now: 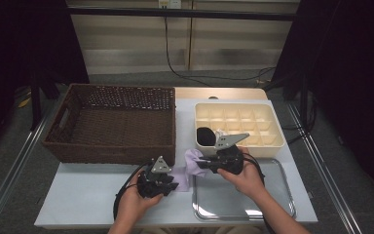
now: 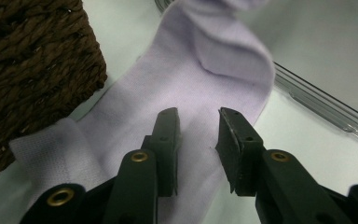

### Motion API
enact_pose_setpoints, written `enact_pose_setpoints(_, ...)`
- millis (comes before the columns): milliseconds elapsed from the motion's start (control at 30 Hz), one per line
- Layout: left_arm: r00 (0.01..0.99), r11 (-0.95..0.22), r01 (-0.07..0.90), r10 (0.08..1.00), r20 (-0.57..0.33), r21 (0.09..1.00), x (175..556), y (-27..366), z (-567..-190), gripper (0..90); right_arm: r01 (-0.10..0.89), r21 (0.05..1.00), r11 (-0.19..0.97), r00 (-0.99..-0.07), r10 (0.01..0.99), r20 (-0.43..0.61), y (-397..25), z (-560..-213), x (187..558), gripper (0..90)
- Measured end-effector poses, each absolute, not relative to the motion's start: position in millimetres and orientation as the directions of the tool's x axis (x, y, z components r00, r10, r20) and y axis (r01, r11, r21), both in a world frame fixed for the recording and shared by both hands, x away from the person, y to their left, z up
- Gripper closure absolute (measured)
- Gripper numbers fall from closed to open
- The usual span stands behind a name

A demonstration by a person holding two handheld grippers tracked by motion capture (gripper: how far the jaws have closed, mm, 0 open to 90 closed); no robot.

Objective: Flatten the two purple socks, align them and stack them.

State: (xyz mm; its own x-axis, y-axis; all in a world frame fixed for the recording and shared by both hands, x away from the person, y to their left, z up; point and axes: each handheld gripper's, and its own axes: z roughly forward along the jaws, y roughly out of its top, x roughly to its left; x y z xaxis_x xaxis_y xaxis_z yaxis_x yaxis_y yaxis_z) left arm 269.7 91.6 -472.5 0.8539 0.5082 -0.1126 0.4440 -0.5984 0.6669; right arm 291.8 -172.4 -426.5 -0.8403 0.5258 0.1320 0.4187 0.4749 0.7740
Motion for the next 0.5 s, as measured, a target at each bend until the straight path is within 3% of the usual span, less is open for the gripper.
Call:
enact_pose_setpoints(267,0.852,-0.602,0.447,0.512,-0.109,0.661,269.6,90.6,-471.9,68.2,0.434,0.776,0.458,-0.821,0.556,0.131,-195.9,-420.5,291.5,81.5)
enact_pose_setpoints(500,0.858,-0.61,0.439,0.503,-0.106,0.66,269.5,91.2,-471.6,68.2,0.414,0.791,0.45,-0.833,0.538,0.13,-183.4,-411.9,294.2,81.4)
